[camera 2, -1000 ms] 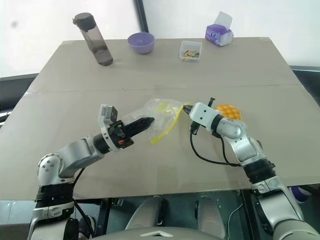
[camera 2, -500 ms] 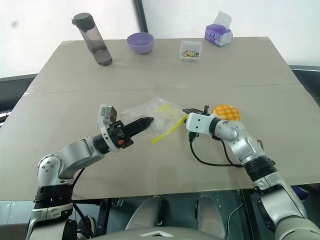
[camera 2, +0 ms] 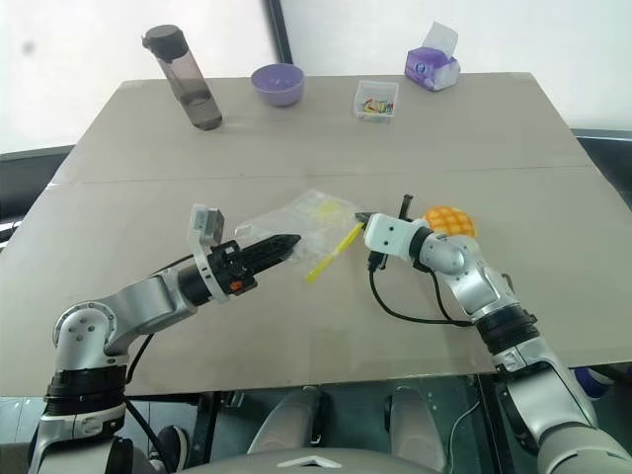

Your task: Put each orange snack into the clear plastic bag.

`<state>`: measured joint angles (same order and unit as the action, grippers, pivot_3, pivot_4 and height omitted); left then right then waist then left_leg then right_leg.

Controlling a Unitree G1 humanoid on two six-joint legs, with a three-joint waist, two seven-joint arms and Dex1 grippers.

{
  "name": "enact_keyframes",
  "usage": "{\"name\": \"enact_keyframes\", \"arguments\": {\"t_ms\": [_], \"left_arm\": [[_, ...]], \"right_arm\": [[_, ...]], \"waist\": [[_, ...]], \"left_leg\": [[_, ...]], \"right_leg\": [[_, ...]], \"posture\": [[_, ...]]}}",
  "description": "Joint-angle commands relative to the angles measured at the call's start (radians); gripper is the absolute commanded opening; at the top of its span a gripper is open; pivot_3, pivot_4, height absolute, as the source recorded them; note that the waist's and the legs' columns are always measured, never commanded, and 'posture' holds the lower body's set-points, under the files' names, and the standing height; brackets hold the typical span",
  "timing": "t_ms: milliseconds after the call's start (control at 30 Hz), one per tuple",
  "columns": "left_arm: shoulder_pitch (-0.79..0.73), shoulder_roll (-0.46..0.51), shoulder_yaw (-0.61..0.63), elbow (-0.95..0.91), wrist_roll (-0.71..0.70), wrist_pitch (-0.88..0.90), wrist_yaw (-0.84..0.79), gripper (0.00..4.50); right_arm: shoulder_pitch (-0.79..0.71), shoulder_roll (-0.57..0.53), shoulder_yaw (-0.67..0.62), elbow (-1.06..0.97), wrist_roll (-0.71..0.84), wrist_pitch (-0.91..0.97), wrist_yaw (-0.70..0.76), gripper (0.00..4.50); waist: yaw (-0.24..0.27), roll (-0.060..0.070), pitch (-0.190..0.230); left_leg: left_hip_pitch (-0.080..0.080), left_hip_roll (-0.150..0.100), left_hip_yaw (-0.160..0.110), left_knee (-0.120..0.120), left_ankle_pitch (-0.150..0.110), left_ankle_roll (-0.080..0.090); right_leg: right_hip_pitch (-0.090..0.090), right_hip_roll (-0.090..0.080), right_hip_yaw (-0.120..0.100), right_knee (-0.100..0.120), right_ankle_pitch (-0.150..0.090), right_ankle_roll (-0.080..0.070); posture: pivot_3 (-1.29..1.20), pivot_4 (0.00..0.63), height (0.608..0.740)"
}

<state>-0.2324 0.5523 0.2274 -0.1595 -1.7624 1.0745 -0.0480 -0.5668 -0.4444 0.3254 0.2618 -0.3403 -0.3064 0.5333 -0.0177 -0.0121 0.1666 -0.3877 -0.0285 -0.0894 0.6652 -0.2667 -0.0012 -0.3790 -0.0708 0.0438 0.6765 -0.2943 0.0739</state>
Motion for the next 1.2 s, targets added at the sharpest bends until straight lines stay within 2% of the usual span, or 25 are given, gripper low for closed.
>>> {"name": "enact_keyframes", "arguments": {"t_ms": [33,200,233,267,367,433,533,600,700,900,967,1200], "left_arm": [[-0.007,0.064,0.051,-0.115,0.071,-0.012,-0.176,1.81],[0.003,0.157,0.114,-0.203,0.053,-0.002,-0.405,1.81],[-0.007,0.174,0.117,-0.212,0.084,-0.011,-0.436,1.81],[-0.03,0.188,0.103,-0.219,0.162,-0.04,-0.448,1.81],[-0.123,0.183,0.023,-0.225,0.41,-0.144,-0.425,1.81],[-0.17,0.172,-0.071,-0.234,0.602,-0.211,-0.397,1.81],[-0.189,0.191,-0.27,-0.236,0.984,-0.407,-0.415,1.81],[-0.183,0.119,-0.325,-0.225,1.132,-0.545,-0.39,1.81],[-0.168,0.106,-0.445,-0.213,1.421,-0.752,-0.379,1.81],[-0.161,0.124,-0.536,-0.139,1.841,-1.039,-0.322,1.81],[-0.16,0.121,-0.539,-0.12,1.919,-1.082,-0.31,1.81],[-0.161,0.064,-0.497,-0.087,2.026,-1.074,-0.287,1.81]], "right_arm": [[-0.058,0.001,-0.072,-0.055,-0.002,0.054,-0.059,0.0],[-0.118,0.012,-0.097,-0.061,-0.083,0.193,-0.153,0.0],[-0.126,0.036,-0.121,-0.083,-0.036,0.239,-0.14,0.0],[-0.143,0.049,-0.129,-0.102,-0.041,0.293,-0.143,0.0],[-0.185,0.044,-0.042,-0.156,-0.285,0.498,-0.148,0.0],[-0.181,0.075,-0.039,-0.181,-0.25,0.553,-0.101,0.0],[-0.183,0.12,-0.038,-0.193,-0.216,0.605,-0.07,0.0],[-0.186,0.152,-0.034,-0.186,-0.206,0.652,-0.062,0.0],[-0.199,0.199,-0.031,-0.179,-0.2,0.715,-0.073,0.0],[-0.218,0.247,-0.017,-0.183,-0.201,0.781,-0.094,0.0],[-0.215,0.25,-0.01,-0.188,-0.201,0.787,-0.097,0.0],[-0.212,0.242,0.001,-0.19,-0.199,0.783,-0.098,0.0]], "waist": [[-0.002,0.0,0.002],[-0.004,0.0,0.002],[-0.004,0.0,0.002],[-0.004,0.0,0.002],[0.0,0.001,0.002],[0.004,0.001,0.002],[-0.002,0.0,0.002],[-0.004,0.0,0.002],[-0.007,0.0,0.002],[-0.025,0.0,0.001],[-0.026,0.0,0.001],[-0.026,0.0,0.001]], "left_leg": [[0.0,0.0,0.0,0.0,0.0,0.0],[-0.006,0.0,0.001,-0.001,0.0,-0.001],[-0.006,0.0,0.001,-0.002,0.0,-0.001],[-0.006,0.0,0.001,-0.003,0.0,-0.001],[-0.008,0.0,0.0,-0.003,0.001,-0.001],[-0.01,-0.001,0.001,-0.003,0.001,-0.001],[-0.01,-0.001,0.002,-0.006,0.001,-0.002],[-0.011,-0.001,0.004,-0.009,0.001,-0.002],[-0.013,0.0,0.005,-0.012,0.001,-0.002],[-0.02,0.0,0.007,-0.013,0.002,-0.002],[-0.024,0.0,0.007,-0.011,0.002,-0.003],[-0.026,-0.001,0.006,-0.01,0.003,-0.004]], "right_leg": [[0.0,0.0,0.0,0.0,0.0,0.0],[-0.007,0.0,0.0,0.0,0.0,0.0],[-0.008,0.0,0.0,0.0,0.0,0.0],[-0.008,0.0,0.0,-0.001,0.0,0.0],[-0.01,0.0,0.0,-0.001,0.0,0.0],[-0.012,0.0,0.0,0.0,0.0,0.0],[-0.012,-0.001,0.001,-0.003,0.0,0.0],[-0.016,-0.001,0.004,-0.003,0.0,0.0],[-0.018,0.0,0.004,-0.005,0.0,0.0],[-0.027,0.0,0.006,-0.002,0.0,0.0],[-0.033,0.0,0.006,0.001,0.0,0.0],[-0.035,0.0,0.006,0.003,0.0,0.0]], "posture": [[0.0,0.15,0.74],[0.0,0.15,0.74],[0.0,0.15,0.74],[0.0,0.15,0.74],[0.0,0.15,0.74],[0.0,0.15,0.74],[0.0,0.15,0.74],[0.0,0.15,0.74],[0.0,0.15,0.74],[0.0,0.15,0.74],[0.0,0.15,0.74],[0.0,0.15,0.74]]}}
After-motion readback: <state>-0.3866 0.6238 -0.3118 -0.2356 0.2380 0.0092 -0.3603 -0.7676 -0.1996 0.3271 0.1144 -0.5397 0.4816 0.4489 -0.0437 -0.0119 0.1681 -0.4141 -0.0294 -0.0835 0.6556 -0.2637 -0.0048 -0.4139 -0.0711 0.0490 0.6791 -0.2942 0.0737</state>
